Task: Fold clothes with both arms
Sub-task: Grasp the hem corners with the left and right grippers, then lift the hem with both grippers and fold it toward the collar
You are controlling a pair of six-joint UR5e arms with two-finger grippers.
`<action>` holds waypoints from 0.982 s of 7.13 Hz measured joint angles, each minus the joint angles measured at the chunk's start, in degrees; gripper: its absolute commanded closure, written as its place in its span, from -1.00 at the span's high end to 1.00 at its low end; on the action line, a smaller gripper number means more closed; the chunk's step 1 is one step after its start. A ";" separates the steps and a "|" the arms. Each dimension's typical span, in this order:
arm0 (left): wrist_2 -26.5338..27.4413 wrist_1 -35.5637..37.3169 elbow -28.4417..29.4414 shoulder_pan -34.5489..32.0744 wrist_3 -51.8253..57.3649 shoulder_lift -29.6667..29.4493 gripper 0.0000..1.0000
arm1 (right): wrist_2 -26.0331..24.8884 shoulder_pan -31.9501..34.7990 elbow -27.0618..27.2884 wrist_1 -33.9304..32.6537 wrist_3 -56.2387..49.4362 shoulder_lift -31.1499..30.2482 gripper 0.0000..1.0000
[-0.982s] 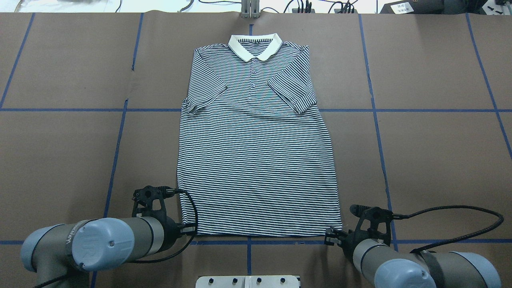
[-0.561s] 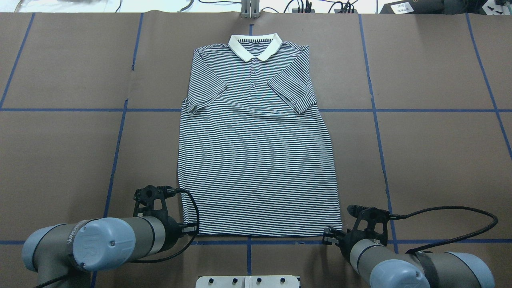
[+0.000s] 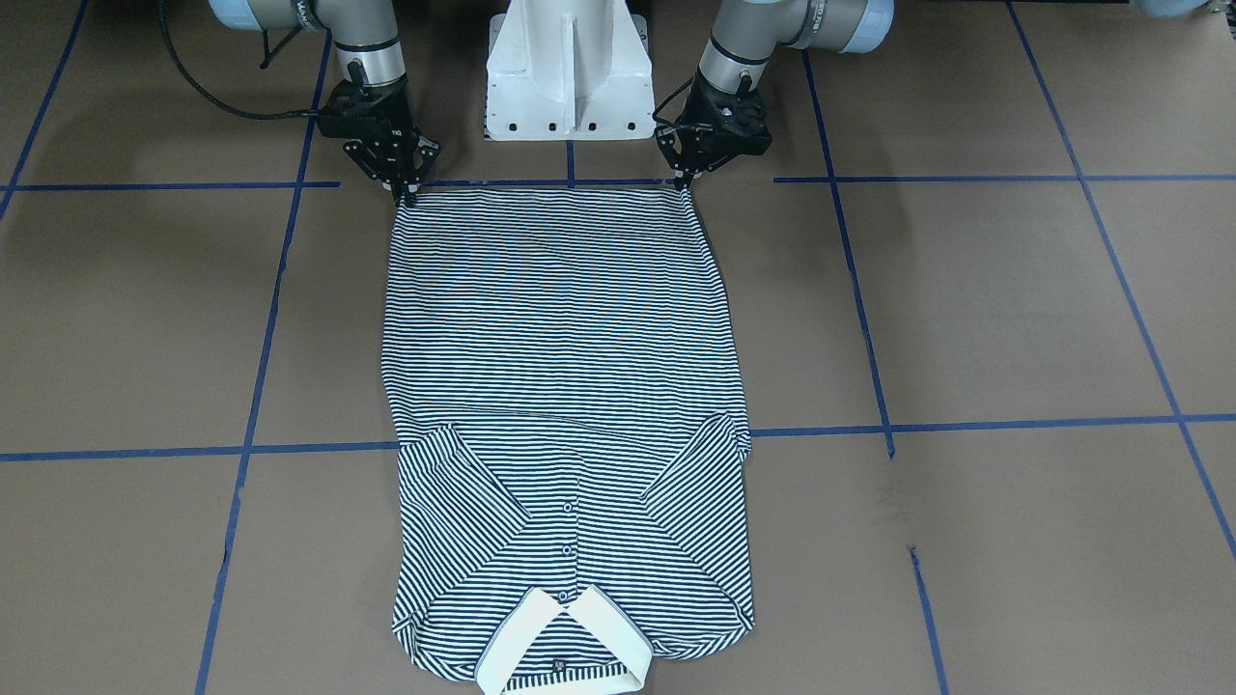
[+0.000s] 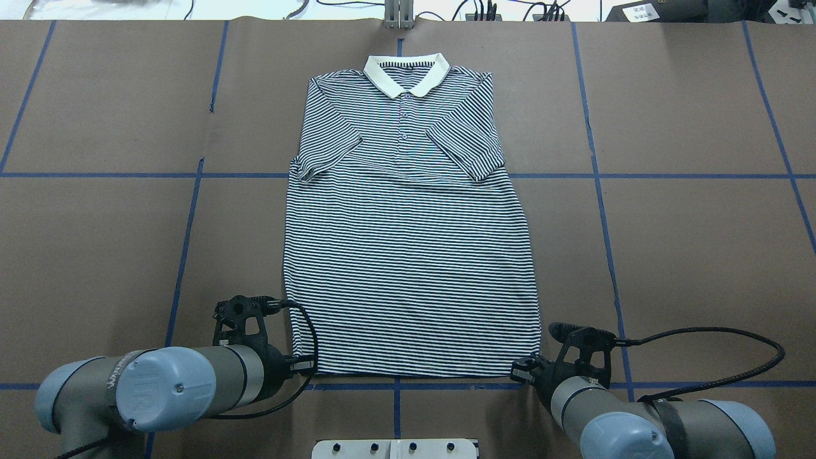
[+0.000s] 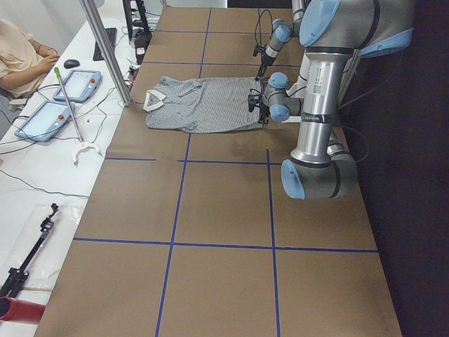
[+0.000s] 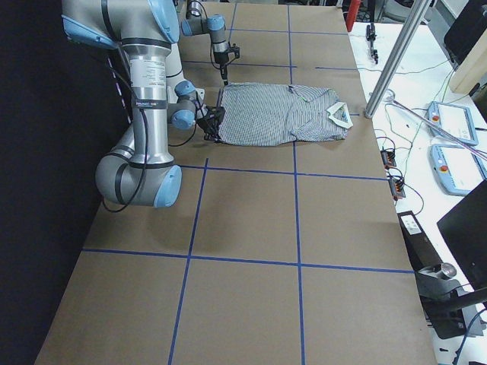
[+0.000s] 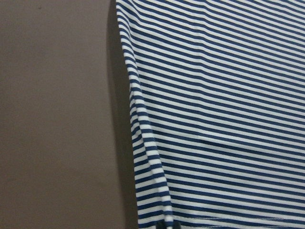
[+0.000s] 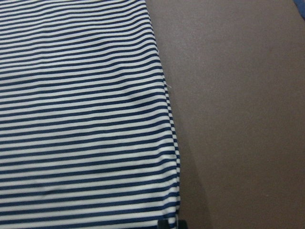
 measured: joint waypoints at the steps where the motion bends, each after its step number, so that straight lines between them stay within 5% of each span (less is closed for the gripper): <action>1: 0.02 0.00 -0.05 0.03 -0.02 -0.03 -1.00 | -0.11 0.28 0.29 0.01 -0.04 0.03 -1.00; 4: -0.12 2.86 -5.09 -0.24 0.11 0.34 -1.00 | 0.47 1.28 7.29 -0.39 -0.41 -1.85 -1.00; 5: -1.59 9.61 -11.58 -0.21 0.13 0.23 -1.00 | 1.47 1.41 13.38 -3.19 -0.46 -3.27 -1.00; 7: -8.20 30.07 -28.37 -1.61 0.27 -3.58 -1.00 | 7.56 2.54 30.89 -21.11 -0.49 -2.08 -1.00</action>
